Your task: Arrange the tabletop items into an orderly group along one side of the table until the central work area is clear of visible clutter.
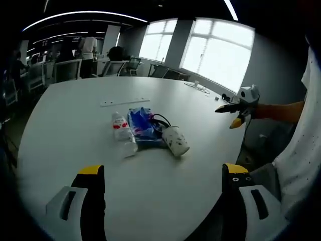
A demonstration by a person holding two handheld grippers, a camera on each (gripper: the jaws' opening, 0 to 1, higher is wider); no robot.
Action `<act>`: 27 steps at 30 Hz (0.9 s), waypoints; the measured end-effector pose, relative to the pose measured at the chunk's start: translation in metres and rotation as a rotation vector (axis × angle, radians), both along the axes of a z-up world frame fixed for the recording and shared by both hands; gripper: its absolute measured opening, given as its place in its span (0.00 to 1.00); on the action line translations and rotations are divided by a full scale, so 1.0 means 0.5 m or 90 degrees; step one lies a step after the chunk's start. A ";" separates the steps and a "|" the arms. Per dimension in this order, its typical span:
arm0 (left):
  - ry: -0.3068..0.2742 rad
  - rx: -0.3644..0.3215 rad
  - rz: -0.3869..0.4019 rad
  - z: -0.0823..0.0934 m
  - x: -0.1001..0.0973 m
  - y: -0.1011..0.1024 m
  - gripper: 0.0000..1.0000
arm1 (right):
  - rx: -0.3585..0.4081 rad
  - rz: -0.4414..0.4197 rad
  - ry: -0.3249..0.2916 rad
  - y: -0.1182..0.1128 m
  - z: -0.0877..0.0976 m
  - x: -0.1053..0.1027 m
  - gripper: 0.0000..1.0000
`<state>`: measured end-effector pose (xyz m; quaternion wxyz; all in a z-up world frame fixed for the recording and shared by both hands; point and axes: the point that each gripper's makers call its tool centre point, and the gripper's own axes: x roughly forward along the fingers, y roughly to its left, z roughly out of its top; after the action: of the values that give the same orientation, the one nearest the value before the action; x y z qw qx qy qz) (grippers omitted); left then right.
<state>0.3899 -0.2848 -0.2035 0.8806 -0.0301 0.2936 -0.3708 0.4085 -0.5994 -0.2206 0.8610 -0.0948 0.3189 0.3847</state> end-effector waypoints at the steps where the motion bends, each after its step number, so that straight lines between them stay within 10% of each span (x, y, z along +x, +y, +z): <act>1: 0.000 0.000 0.000 0.000 0.001 0.000 1.00 | -0.001 0.000 0.001 -0.001 0.000 0.000 0.84; 27: -0.001 -0.004 -0.006 0.004 0.021 -0.003 1.00 | -0.002 0.029 0.007 0.026 0.002 0.035 0.83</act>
<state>0.4005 -0.2862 -0.2017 0.8789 -0.0311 0.2923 -0.3757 0.4259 -0.5862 -0.2196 0.8503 -0.1013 0.3217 0.4041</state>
